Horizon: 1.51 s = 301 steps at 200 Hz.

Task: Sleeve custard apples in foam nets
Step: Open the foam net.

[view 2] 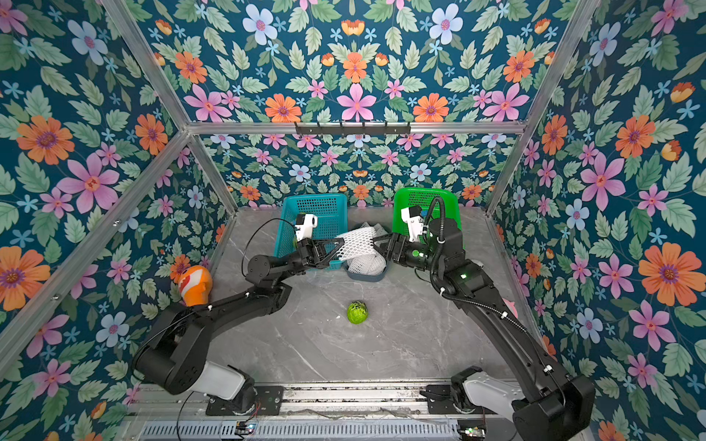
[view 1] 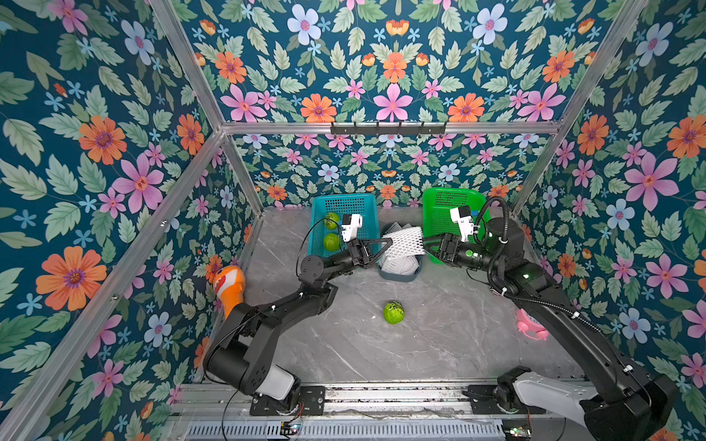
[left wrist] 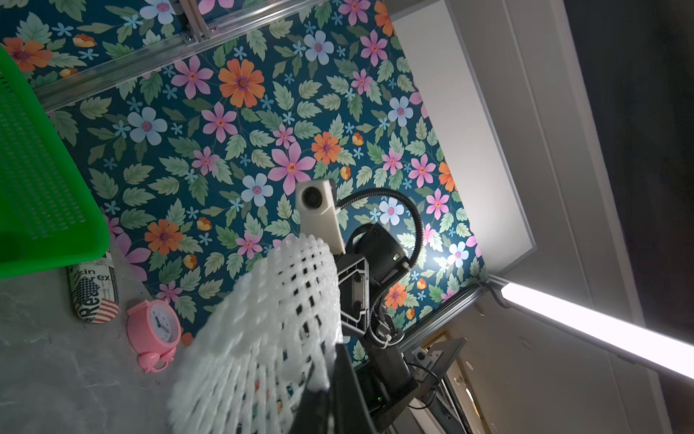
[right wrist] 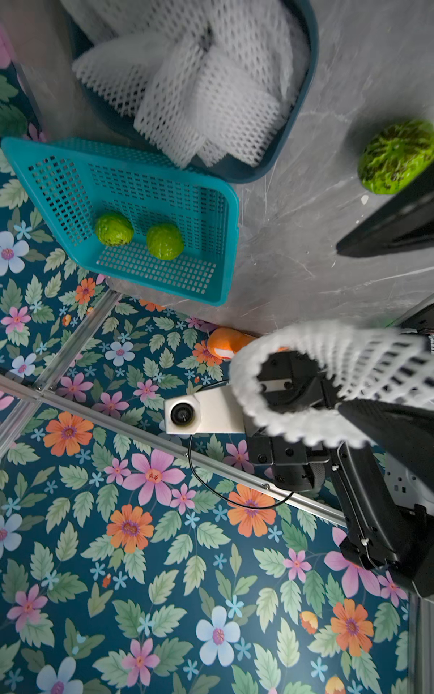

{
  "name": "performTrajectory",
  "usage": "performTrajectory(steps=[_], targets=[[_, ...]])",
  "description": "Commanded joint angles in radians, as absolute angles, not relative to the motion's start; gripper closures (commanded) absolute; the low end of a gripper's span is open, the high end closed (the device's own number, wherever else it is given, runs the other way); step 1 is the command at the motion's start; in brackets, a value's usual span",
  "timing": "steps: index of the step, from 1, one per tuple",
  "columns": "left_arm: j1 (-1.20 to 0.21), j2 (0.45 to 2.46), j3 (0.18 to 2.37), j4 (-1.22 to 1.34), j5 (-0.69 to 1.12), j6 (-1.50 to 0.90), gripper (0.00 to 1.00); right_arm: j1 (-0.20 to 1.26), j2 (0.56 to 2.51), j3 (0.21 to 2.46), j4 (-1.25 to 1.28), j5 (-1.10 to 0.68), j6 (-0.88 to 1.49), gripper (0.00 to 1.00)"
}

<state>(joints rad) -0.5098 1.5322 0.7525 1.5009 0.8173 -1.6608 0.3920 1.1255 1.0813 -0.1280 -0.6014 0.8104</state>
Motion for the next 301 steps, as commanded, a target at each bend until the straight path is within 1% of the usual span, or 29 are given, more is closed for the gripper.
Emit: performTrajectory(steps=[1,14,36,65,79,106,144,168,207,240,294,301], targets=[[-0.503,1.58,0.796,1.721,0.769,-1.792,1.0,0.351,1.091,0.997,0.068,-0.627,0.914,0.2],[-0.504,1.585,0.821,1.72,0.76,-1.789,1.0,0.334,1.081,0.94,0.202,-0.64,0.971,0.19],[-0.504,1.581,0.86,1.721,0.741,-1.794,1.0,0.334,1.11,0.91,0.336,-0.638,1.03,0.19],[-0.505,1.558,0.884,1.72,0.706,-1.796,1.0,0.334,1.205,0.826,0.724,-0.614,1.22,0.22],[-0.504,1.534,0.887,1.72,0.691,-1.787,1.0,0.352,1.265,0.848,0.832,-0.623,1.276,0.25],[-0.505,1.491,0.9,1.72,0.667,-1.772,1.0,0.421,1.404,0.92,1.07,-0.625,1.392,0.25],[-0.503,1.446,0.925,1.72,0.64,-1.743,1.0,0.513,1.596,1.05,1.415,-0.577,1.587,0.17],[-0.504,1.419,0.929,1.721,0.621,-1.722,1.0,0.542,1.603,1.093,1.424,-0.557,1.592,0.12],[-0.5,1.42,0.93,1.72,0.62,-1.71,1.0,0.593,1.639,1.159,1.425,-0.587,1.662,0.15],[-0.5,1.424,0.916,1.72,0.622,-1.703,1.0,0.633,1.649,1.178,1.424,-0.616,1.661,0.17],[-0.499,1.399,0.921,1.721,0.633,-1.691,1.0,0.629,1.649,1.13,1.424,-0.57,1.684,0.12],[-0.499,1.396,0.925,1.72,0.637,-1.687,1.0,0.63,1.687,1.139,1.425,-0.579,1.689,0.12]])
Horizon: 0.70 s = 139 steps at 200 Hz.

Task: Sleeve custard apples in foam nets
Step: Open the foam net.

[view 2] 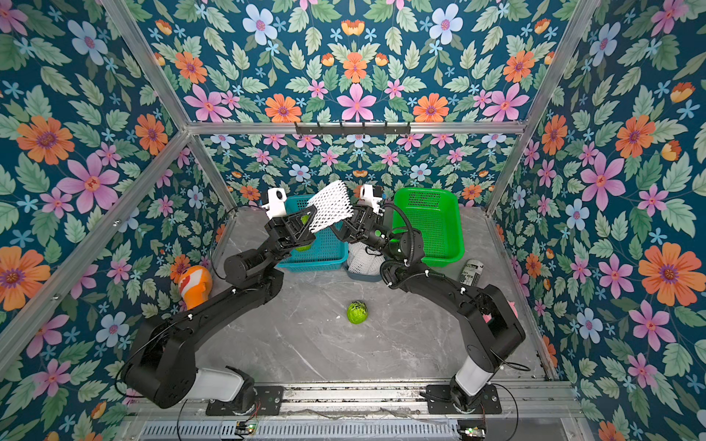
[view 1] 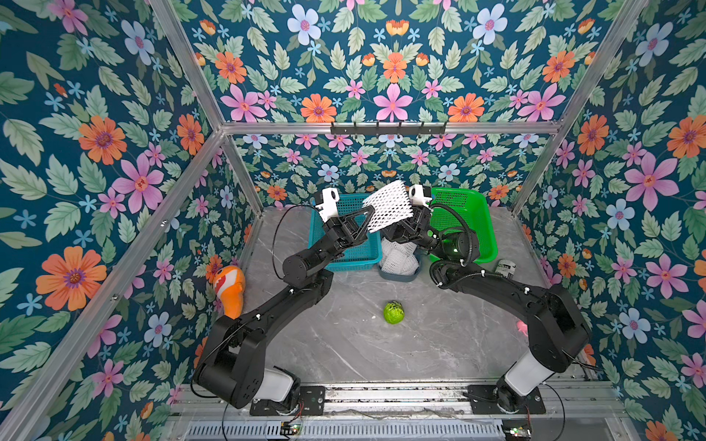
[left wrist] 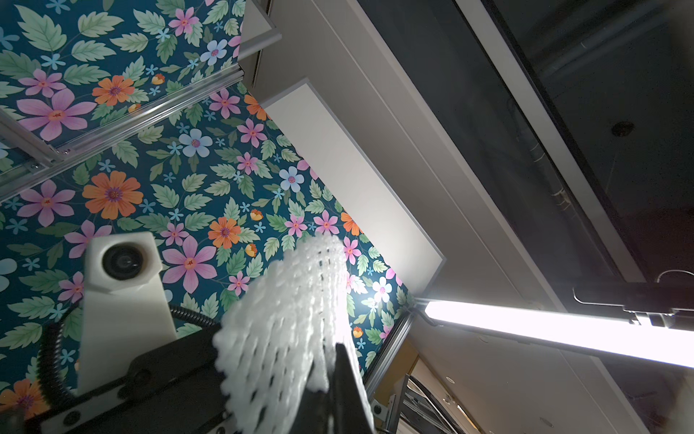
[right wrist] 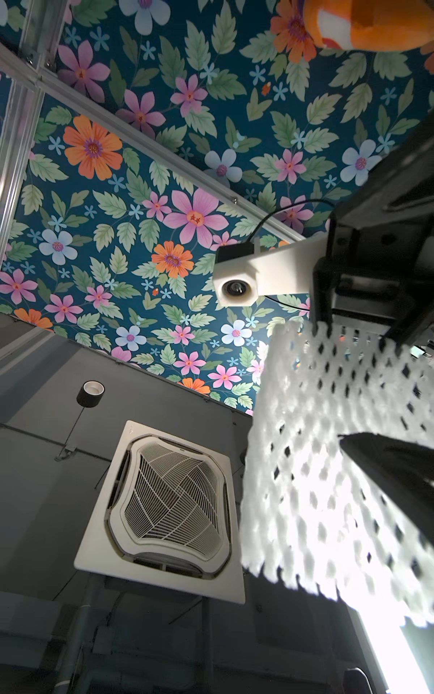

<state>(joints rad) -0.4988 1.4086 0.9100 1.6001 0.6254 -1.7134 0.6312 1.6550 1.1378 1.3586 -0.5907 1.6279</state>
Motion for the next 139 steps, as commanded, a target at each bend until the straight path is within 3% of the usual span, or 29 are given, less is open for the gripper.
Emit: performTrajectory(steps=[1,139], targets=[[-0.499,1.396,0.926,1.72,0.637,-1.687,1.0,0.63,1.687,1.142,1.425,-0.581,1.689,0.12],[-0.465,1.409,0.844,1.72,0.641,-1.666,1.0,0.646,1.636,1.206,1.427,-0.636,1.746,0.27]])
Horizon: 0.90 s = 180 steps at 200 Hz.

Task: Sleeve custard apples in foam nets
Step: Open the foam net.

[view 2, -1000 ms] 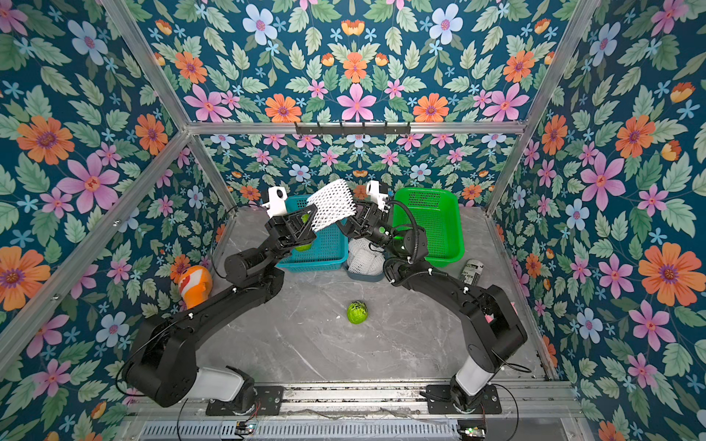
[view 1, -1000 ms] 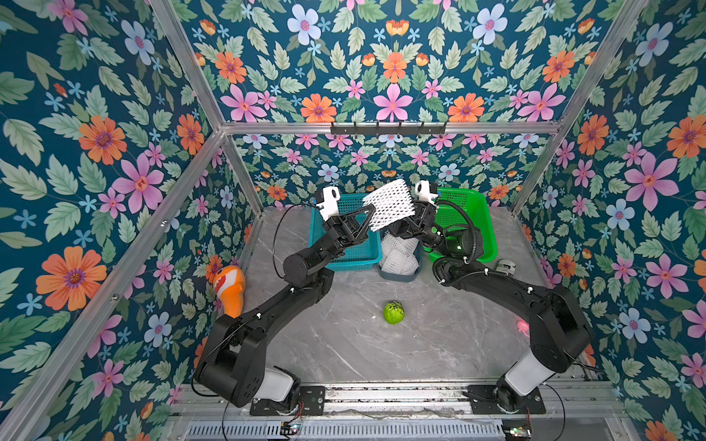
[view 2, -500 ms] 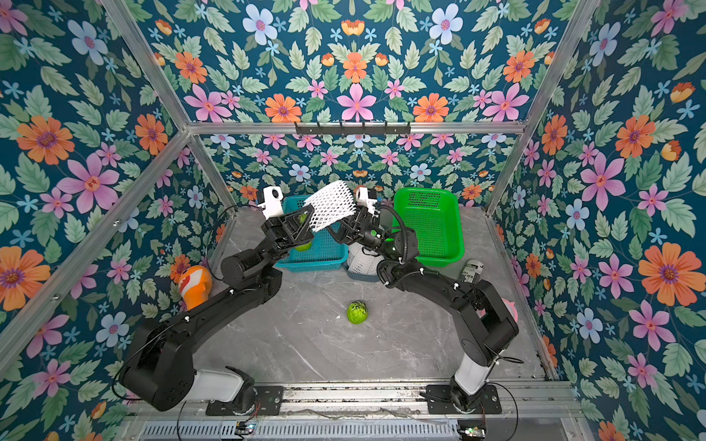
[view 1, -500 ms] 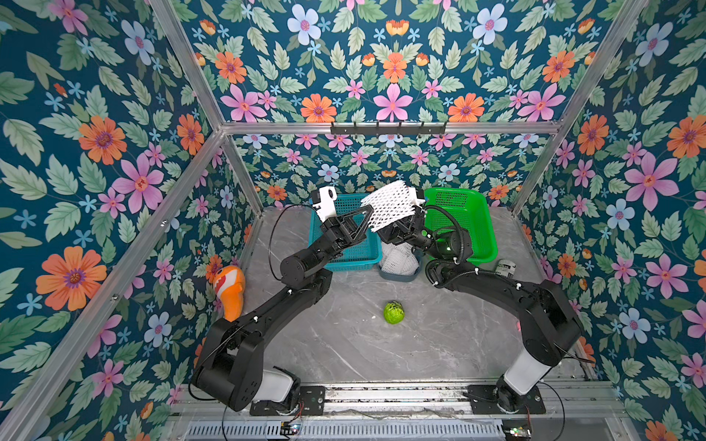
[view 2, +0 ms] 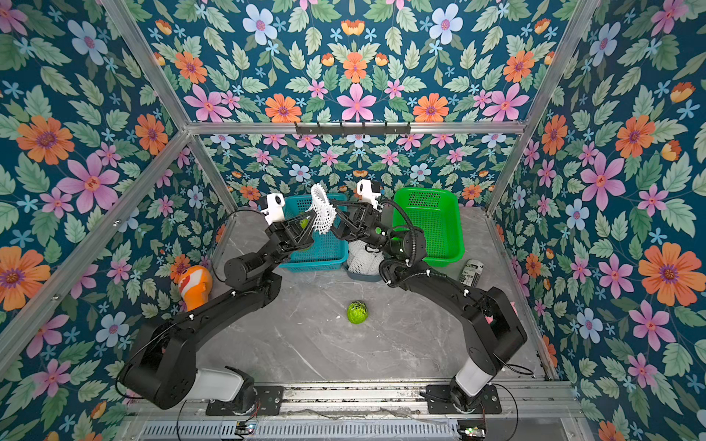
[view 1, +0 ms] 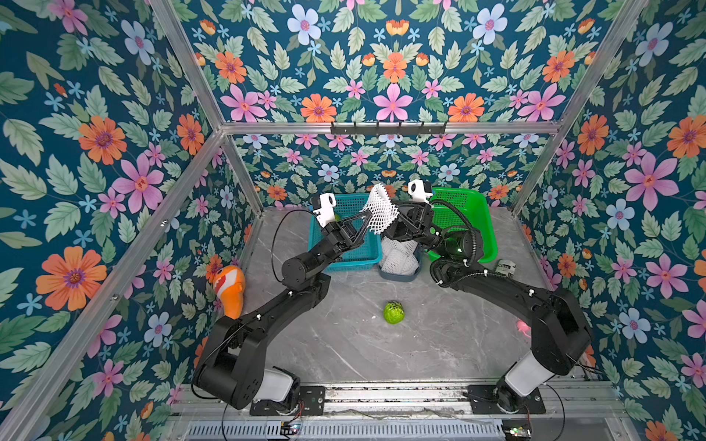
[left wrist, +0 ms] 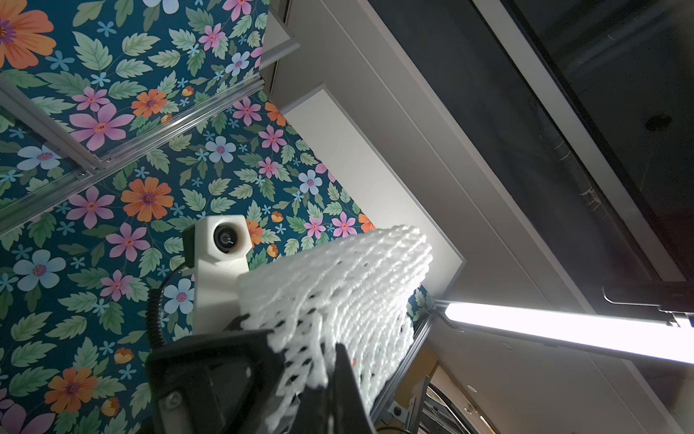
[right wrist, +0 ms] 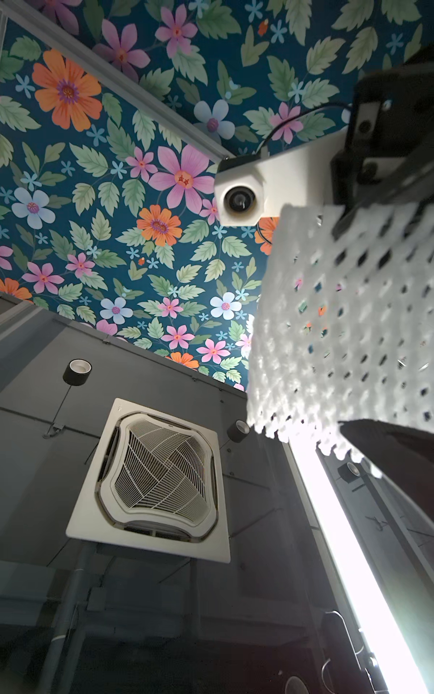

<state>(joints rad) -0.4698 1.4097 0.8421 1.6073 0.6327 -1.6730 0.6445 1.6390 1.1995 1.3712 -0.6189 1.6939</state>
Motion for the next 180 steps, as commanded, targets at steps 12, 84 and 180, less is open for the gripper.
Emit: performTrajectory(steps=[12,84,180], targets=[[-0.463,1.407,0.844,1.721,0.642,-1.667,1.0,0.646,1.631,1.203,1.425,-0.637,1.742,0.3],[-0.469,1.402,0.819,1.721,0.7,-1.694,1.0,0.615,1.619,1.152,1.424,-0.622,1.727,0.65],[-0.484,1.389,0.755,1.72,0.742,-1.685,1.0,0.551,1.608,1.038,1.422,-0.648,1.723,1.0]])
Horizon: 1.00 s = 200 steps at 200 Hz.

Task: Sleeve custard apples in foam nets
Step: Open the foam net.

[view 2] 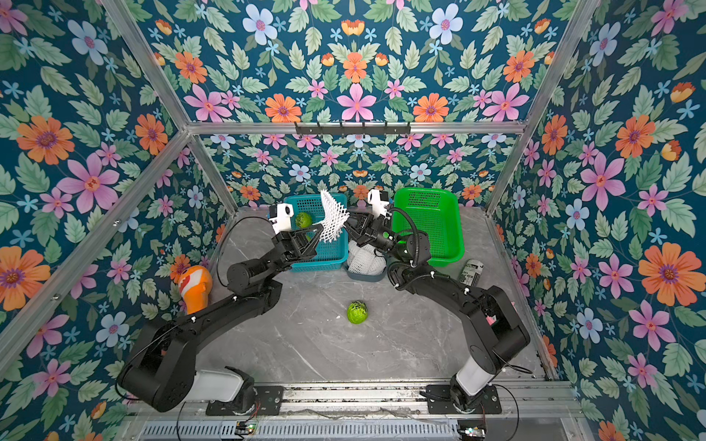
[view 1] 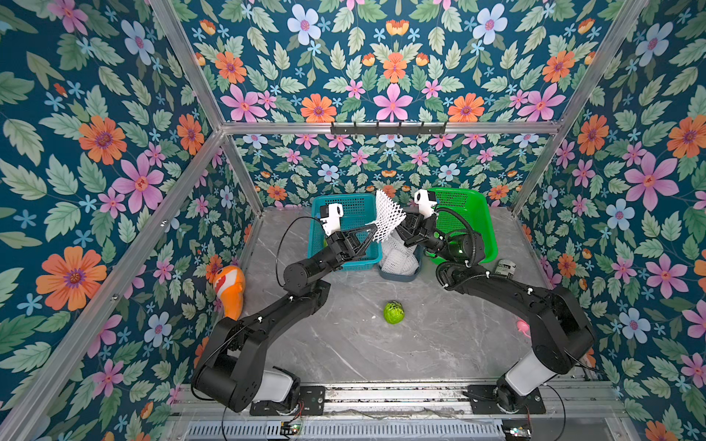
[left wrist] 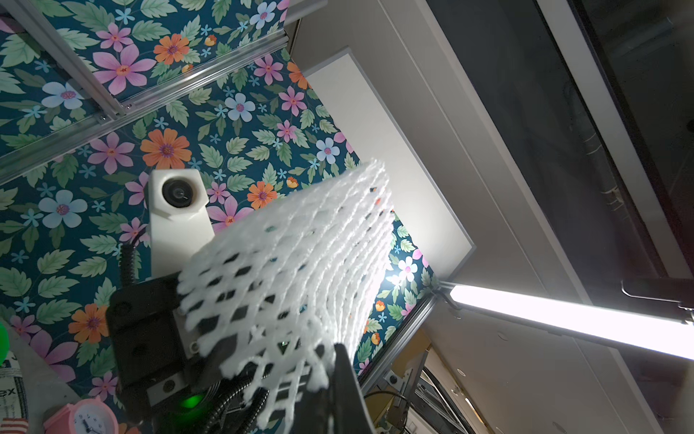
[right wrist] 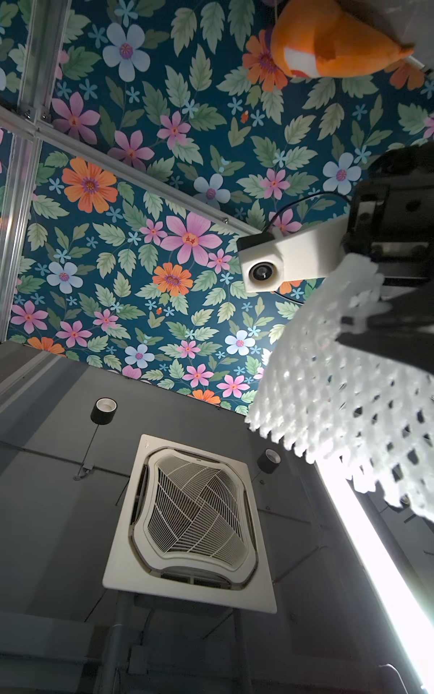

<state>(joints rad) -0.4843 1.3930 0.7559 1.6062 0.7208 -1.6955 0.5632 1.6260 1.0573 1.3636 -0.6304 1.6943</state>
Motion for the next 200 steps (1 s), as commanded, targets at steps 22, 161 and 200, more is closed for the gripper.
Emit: performTrajectory(steps=[22,161,200], targets=[[-0.484,1.383,0.741,1.721,0.761,-1.681,1.0,0.527,1.586,0.987,1.416,-0.658,1.717,1.0],[-0.532,1.392,0.551,1.72,0.844,-1.549,1.0,0.43,1.559,0.858,1.322,-0.954,1.645,1.0],[-0.541,1.408,0.49,1.72,0.824,-1.499,1.0,0.421,1.551,0.828,1.268,-1.038,1.58,1.0]])
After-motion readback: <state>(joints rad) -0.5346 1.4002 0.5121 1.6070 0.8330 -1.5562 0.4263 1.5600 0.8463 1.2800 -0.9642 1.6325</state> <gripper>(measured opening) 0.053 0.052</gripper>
